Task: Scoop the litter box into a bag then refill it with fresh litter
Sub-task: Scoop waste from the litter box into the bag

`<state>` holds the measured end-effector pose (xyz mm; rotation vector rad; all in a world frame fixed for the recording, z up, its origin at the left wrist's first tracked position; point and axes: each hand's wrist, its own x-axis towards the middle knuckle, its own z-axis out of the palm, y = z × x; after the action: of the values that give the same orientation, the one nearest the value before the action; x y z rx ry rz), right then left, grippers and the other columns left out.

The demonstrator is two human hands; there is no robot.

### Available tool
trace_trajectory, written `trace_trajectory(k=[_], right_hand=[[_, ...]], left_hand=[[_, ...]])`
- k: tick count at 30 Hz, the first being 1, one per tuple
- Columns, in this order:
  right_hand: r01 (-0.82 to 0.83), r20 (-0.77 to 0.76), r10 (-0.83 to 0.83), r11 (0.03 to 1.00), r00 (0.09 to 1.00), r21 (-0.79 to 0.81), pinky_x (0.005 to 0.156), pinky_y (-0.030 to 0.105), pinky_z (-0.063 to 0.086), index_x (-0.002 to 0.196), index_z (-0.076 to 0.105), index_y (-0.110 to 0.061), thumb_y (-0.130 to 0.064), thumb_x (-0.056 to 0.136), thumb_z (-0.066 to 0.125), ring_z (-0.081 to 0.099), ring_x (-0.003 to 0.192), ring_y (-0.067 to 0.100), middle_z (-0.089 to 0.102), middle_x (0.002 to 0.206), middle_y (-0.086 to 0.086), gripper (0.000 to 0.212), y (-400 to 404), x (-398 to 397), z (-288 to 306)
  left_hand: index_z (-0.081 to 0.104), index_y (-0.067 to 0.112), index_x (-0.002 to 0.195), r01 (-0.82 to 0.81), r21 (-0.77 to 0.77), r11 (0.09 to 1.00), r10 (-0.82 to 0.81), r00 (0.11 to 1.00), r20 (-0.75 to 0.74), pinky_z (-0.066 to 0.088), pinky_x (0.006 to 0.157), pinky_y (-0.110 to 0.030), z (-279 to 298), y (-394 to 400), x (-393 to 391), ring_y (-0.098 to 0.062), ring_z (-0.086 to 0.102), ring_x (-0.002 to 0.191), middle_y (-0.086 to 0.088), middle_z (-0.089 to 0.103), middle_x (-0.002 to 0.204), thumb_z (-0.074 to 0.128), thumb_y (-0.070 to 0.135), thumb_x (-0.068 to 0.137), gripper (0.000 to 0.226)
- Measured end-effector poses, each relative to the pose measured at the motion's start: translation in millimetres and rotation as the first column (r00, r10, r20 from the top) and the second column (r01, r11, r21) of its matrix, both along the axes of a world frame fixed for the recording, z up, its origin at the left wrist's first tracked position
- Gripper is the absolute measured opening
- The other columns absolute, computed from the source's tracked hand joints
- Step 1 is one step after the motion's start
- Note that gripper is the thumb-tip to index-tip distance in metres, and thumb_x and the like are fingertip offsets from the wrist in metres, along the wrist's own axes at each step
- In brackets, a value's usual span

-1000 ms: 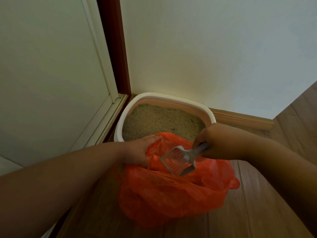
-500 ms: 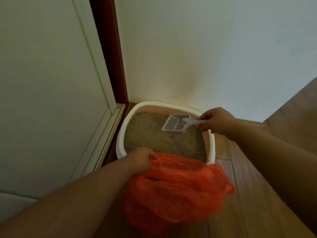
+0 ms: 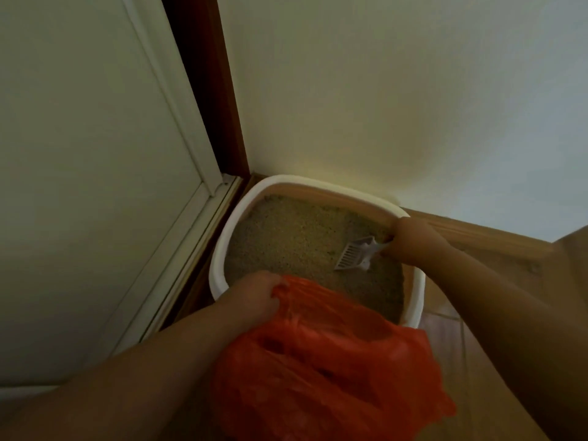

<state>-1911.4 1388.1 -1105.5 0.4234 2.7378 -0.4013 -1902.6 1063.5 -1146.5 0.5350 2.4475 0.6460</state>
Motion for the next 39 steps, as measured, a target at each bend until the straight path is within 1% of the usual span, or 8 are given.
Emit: trace_trajectory(k=[2,6,12,20,26,32,35,39], right_hand=[[-0.001,0.001,0.001,1.000,1.000,-0.018,0.056,0.020,0.044,0.099,0.073,-0.022,-0.024,0.085,0.077,0.056,0.068,0.005,0.059,0.076,-0.007,0.015,10.1,-2.7,-8.9],[-0.027,0.023,0.029,0.998,0.999,-0.058,0.054,0.026,0.052,0.101,0.079,-0.017,-0.026,0.088,0.075,0.066,0.071,0.015,0.071,0.082,0.002,0.016,14.6,-6.8,-39.1],[0.019,-0.075,-0.034,0.980,0.997,-0.196,0.046,0.022,0.041,0.101,0.080,-0.017,-0.028,0.091,0.074,0.056,0.055,0.013,0.071,0.072,0.007,0.016,11.0,-9.2,-68.6],[0.084,-0.096,-0.121,0.942,0.988,-0.325,0.046,0.018,0.042,0.117,0.073,-0.019,-0.027,0.095,0.069,0.057,0.056,0.010,0.065,0.073,-0.002,0.024,0.5,-20.2,-82.1],[0.106,-0.191,-0.217,0.880,0.957,-0.464,0.048,0.025,0.046,0.115,0.075,-0.020,-0.031,0.092,0.073,0.056,0.055,0.014,0.070,0.071,0.000,0.026,-24.6,-49.9,-87.7],[0.090,-0.271,-0.236,0.885,0.933,-0.458,0.054,0.029,0.050,0.112,0.078,-0.015,-0.030,0.092,0.073,0.060,0.058,0.015,0.070,0.071,-0.001,0.025,-60.4,-81.8,-98.4],[0.084,-0.270,-0.221,0.894,0.937,-0.440,0.060,0.039,0.057,0.103,0.080,-0.013,-0.029,0.094,0.068,0.068,0.067,0.028,0.073,0.074,0.008,0.022,-77.8,-88.7,-103.1],[0.073,-0.280,-0.189,0.924,0.941,-0.375,0.052,0.036,0.055,0.098,0.078,-0.011,-0.030,0.097,0.060,0.068,0.061,0.029,0.070,0.067,0.009,0.026,-99.5,-87.2,-112.7]], left_hand=[[0.066,0.024,0.132,-0.029,-0.009,1.000,0.029,1.000,-0.011,0.050,0.102,-0.028,-3.7,5.0,4.4,-0.011,0.062,0.117,0.004,0.064,0.130,0.058,0.012,0.095,0.040],[0.066,0.022,0.134,-0.058,-0.027,0.998,0.057,0.997,-0.055,0.046,0.105,-0.025,-18.6,7.0,5.9,-0.010,0.059,0.121,0.002,0.062,0.135,0.056,0.011,0.097,0.040],[0.069,0.024,0.127,-0.077,-0.057,0.995,0.072,0.994,-0.079,0.047,0.100,-0.023,-30.5,-6.0,6.0,-0.009,0.061,0.116,0.006,0.064,0.125,0.058,0.014,0.097,0.033],[0.070,0.027,0.126,-0.075,-0.003,0.997,0.075,0.994,-0.077,0.047,0.099,-0.019,-35.6,-12.8,-8.5,-0.001,0.060,0.112,0.009,0.065,0.124,0.059,0.013,0.097,0.033],[0.066,0.026,0.131,-0.040,-0.007,0.999,0.038,0.986,-0.161,0.032,0.085,0.001,-49.2,-19.1,-20.7,0.002,0.053,0.112,0.009,0.062,0.126,0.057,0.013,0.098,0.037],[0.067,0.029,0.128,-0.061,0.026,0.998,0.065,0.975,-0.215,0.036,0.093,-0.007,-63.5,-18.4,-19.6,0.001,0.054,0.114,0.013,0.062,0.123,0.058,0.018,0.097,0.034],[0.065,0.028,0.130,-0.064,0.034,0.997,0.070,0.974,-0.217,0.034,0.091,-0.007,-64.6,-18.7,-21.0,0.001,0.053,0.111,0.012,0.061,0.123,0.058,0.018,0.097,0.035],[0.064,0.028,0.133,-0.078,0.039,0.996,0.085,0.974,-0.211,0.037,0.095,-0.010,-65.9,-18.8,-23.8,-0.001,0.054,0.113,0.012,0.059,0.126,0.057,0.019,0.098,0.037]])
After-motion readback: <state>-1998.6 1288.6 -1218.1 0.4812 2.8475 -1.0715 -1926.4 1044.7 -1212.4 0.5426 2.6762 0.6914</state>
